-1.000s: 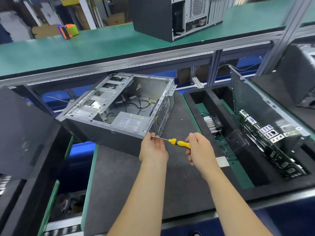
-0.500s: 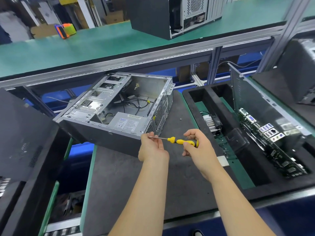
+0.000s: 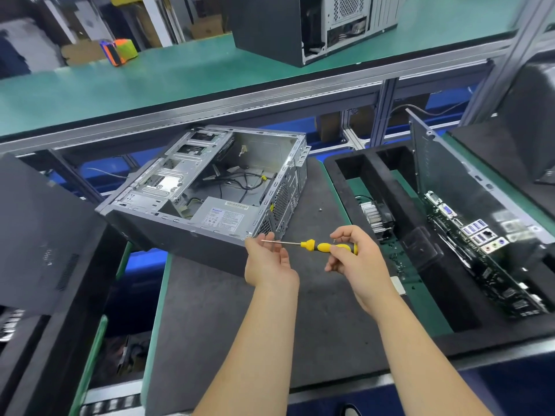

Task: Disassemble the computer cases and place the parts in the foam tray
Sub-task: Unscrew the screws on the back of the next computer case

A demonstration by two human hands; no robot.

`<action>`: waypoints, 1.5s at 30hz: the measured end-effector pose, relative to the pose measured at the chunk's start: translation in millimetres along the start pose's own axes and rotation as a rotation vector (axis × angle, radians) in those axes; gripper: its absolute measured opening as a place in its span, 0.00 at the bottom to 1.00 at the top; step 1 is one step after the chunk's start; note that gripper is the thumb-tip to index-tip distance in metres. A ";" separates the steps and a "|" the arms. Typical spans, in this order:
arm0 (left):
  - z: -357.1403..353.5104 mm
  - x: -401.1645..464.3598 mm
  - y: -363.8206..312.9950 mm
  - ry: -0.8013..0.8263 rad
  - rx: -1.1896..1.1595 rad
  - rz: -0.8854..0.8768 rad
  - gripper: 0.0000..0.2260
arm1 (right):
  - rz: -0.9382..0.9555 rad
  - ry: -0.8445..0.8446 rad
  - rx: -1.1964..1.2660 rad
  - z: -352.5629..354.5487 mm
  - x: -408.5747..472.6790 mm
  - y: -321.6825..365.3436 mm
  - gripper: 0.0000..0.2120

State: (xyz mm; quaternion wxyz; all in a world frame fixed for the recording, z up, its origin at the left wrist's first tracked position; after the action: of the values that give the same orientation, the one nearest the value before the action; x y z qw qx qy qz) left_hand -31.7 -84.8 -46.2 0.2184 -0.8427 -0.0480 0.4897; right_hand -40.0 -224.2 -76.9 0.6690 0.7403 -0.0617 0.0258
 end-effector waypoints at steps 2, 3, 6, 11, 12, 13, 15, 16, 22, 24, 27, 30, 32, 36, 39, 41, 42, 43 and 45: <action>1.4 -1.2 1.8 0.017 0.000 -0.006 0.10 | -0.005 -0.002 0.011 -2.8 -0.1 0.5 0.10; 2.5 -1.9 2.2 0.032 -0.008 0.000 0.10 | -0.009 -0.004 0.013 -4.1 -0.2 0.6 0.10; 6.9 -3.4 1.8 0.095 -0.051 0.033 0.12 | -0.014 -0.010 0.008 -6.6 -2.1 0.5 0.10; 14.9 -3.9 0.5 0.123 -0.067 0.050 0.16 | -0.007 -0.020 0.013 -9.8 -5.6 -1.5 0.10; 16.1 -4.2 0.1 0.124 -0.070 0.051 0.16 | -0.008 -0.021 0.011 -10.9 -6.4 -2.5 0.10; 17.4 -4.5 -0.4 0.126 -0.070 0.052 0.15 | -0.010 -0.024 0.008 -12.2 -7.5 -3.6 0.10; 18.9 -5.2 -1.7 0.135 -0.066 0.054 0.15 | -0.013 -0.039 0.003 -14.3 -9.6 -5.4 0.11; 19.4 -5.5 -2.4 0.140 -0.064 0.056 0.15 | -0.014 -0.049 0.005 -14.9 -10.3 -6.2 0.11; 22.4 -6.9 -5.2 0.157 -0.055 0.071 0.15 | -0.022 -0.073 0.031 -16.6 -11.8 -8.9 0.12; 22.9 -7.1 -5.5 0.160 -0.056 0.074 0.15 | -0.024 -0.077 0.049 -15.4 -12.6 -8.6 0.11; 23.8 -7.6 -6.8 0.165 -0.057 0.072 0.16 | -0.024 -0.082 0.058 -16.3 -13.3 -8.4 0.11; 24.7 -8.8 -6.6 0.164 -0.050 0.078 0.15 | -0.025 -0.093 0.047 -18.8 -14.8 -10.4 0.12; 24.6 -9.2 -6.8 0.163 -0.045 0.077 0.14 | -0.039 -0.103 0.055 -20.1 -16.2 -12.4 0.11; 23.7 -8.7 -7.3 0.170 -0.036 0.085 0.13 | -0.054 -0.111 0.069 -20.5 -16.9 -13.8 0.11; 24.0 -8.3 -7.5 0.165 -0.030 0.089 0.11 | -0.042 -0.098 0.083 -20.1 -16.6 -11.7 0.11; 23.5 -8.1 -7.6 0.165 -0.026 0.093 0.11 | -0.031 -0.082 0.072 -19.4 -16.6 -9.6 0.11; 23.1 -8.0 -7.6 0.164 -0.027 0.094 0.11 | -0.024 -0.075 0.064 -18.9 -16.9 -8.7 0.11; 22.7 -7.7 -7.5 0.164 -0.029 0.096 0.12 | -0.017 -0.068 0.055 -18.3 -17.0 -8.2 0.11; 22.0 -7.6 -7.3 0.165 -0.026 0.099 0.12 | -0.005 -0.060 0.032 -17.3 -17.5 -8.1 0.11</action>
State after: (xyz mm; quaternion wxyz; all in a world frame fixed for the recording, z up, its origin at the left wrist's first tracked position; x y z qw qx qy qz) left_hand -53.2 -73.4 -46.4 0.1861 -0.8843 0.0052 0.4282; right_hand -55.5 -205.2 -85.2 0.6548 0.7516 -0.0795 0.0030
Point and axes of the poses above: each hand's wrist, its own x-axis towards the middle knuckle, its own z-axis out of the back of the hand, y = z × x, the point moved 1 cm from there along x, towards the middle knuckle, and after that the axes turned 11 degrees about z, right-handed, at the moved point
